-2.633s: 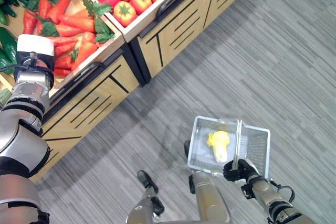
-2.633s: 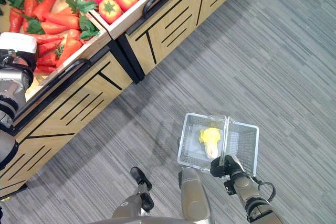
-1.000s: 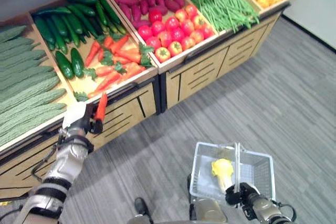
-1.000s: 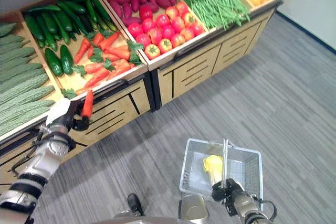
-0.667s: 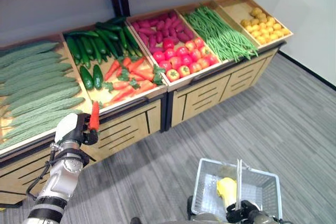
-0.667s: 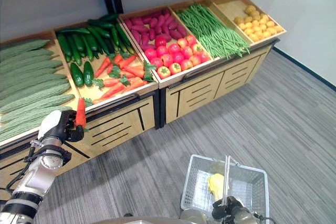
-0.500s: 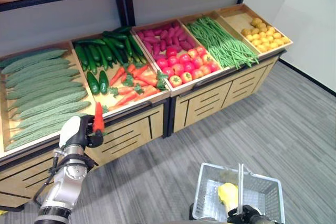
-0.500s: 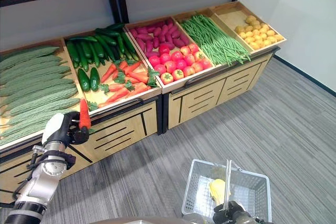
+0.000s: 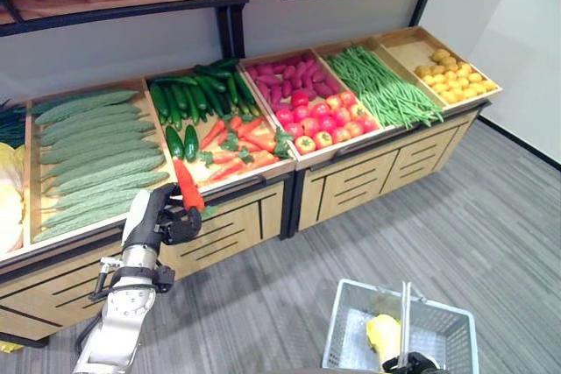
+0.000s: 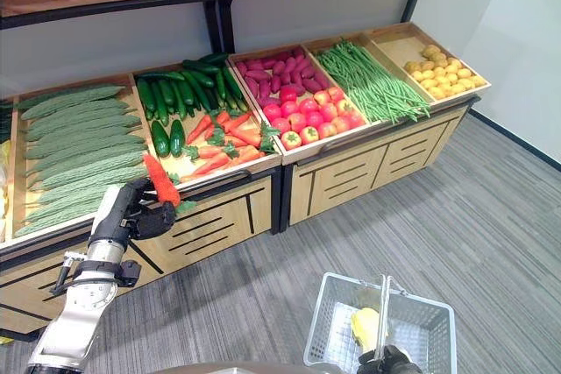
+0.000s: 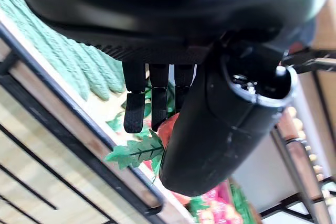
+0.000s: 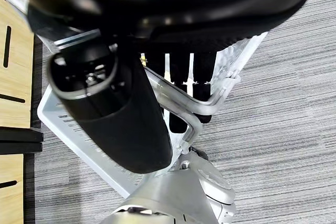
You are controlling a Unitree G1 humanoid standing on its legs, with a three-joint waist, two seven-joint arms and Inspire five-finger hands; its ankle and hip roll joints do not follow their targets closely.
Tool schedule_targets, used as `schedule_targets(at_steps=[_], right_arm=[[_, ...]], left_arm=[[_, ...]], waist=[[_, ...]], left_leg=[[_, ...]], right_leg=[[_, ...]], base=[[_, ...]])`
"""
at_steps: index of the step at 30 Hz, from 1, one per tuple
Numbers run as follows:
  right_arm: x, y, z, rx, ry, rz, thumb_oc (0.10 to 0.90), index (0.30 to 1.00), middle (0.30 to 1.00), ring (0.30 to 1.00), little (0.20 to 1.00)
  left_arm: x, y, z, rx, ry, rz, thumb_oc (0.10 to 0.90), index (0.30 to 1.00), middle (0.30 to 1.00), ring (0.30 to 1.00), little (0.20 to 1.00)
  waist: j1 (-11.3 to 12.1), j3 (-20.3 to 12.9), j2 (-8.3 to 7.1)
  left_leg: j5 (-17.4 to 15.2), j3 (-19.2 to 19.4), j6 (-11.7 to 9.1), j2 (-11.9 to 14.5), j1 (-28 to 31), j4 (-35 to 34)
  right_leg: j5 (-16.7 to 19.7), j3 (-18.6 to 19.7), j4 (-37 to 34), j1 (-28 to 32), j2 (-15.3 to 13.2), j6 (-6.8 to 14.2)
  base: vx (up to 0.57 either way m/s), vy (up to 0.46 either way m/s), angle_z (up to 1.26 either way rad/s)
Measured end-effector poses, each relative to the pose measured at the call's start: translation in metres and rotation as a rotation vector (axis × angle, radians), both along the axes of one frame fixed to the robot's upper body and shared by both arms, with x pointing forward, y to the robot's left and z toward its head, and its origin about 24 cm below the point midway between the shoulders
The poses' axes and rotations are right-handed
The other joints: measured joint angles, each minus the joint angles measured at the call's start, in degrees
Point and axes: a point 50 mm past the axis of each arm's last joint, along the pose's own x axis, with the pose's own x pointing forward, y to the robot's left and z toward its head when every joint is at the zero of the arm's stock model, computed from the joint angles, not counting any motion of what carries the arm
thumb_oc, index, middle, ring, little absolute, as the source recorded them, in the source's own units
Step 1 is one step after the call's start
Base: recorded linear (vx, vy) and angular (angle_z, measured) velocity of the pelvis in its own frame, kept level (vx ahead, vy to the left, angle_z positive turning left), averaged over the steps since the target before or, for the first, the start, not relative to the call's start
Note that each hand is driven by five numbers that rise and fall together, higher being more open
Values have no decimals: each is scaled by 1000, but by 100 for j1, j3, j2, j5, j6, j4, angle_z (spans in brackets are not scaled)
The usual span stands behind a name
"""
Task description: Get the vegetables into the basket
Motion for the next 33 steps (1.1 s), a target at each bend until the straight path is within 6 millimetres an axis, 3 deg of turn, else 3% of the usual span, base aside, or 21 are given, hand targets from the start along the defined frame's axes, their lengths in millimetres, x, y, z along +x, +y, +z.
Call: schedule_targets(at_steps=[16, 22, 30, 32, 33], right_arm=[[-2, -1, 0, -15, -23, -42, 400, 300, 300, 300, 300], [0, -1, 2, -15, -63, -79, 400, 300, 300, 300, 300], [11, 0, 5, -11, -151, -161, 400, 300, 300, 300, 300], [13, 3, 5, -4, -163, -185, 400, 300, 300, 300, 300], [17, 4, 5, 3, -173, -193, 400, 300, 300, 300, 300]], left_arm=[[1, -3, 4, -84, -25, -19, 400, 300, 300, 300, 300], [4, -5, 7, -109, -39, -31, 400, 300, 300, 300, 300], [19, -12, 26, -82, -108, -85, 400, 300, 300, 300, 300], [25, -16, 31, -68, -125, -114, 400, 300, 300, 300, 300], [28, -17, 37, -56, -141, -125, 400, 300, 300, 300, 300]], waist=[[-58, 78, -5], [-117, 222, -11], [-631, 502, -129], [-708, 557, -152], [-742, 618, -177]], left_leg=[[-28, 10, 22, -33, 109, 0], [-90, 281, 79, -125, 166, -1], [-205, 842, 180, -330, 170, 1], [-217, 989, 188, -325, 170, 1], [-229, 1156, 184, -360, 175, 37]], right_leg=[[-15, 13, 1, 94, -26, 21], [52, 287, 4, -23, -77, 93], [323, 837, 22, -359, -209, 175], [370, 814, 88, -466, -217, 219], [572, 667, 90, -571, -160, 240]], base=[[-3, 12, 0], [-37, 58, -20], [-64, 32, -35], [-130, -24, -36], [-98, 15, -68]])
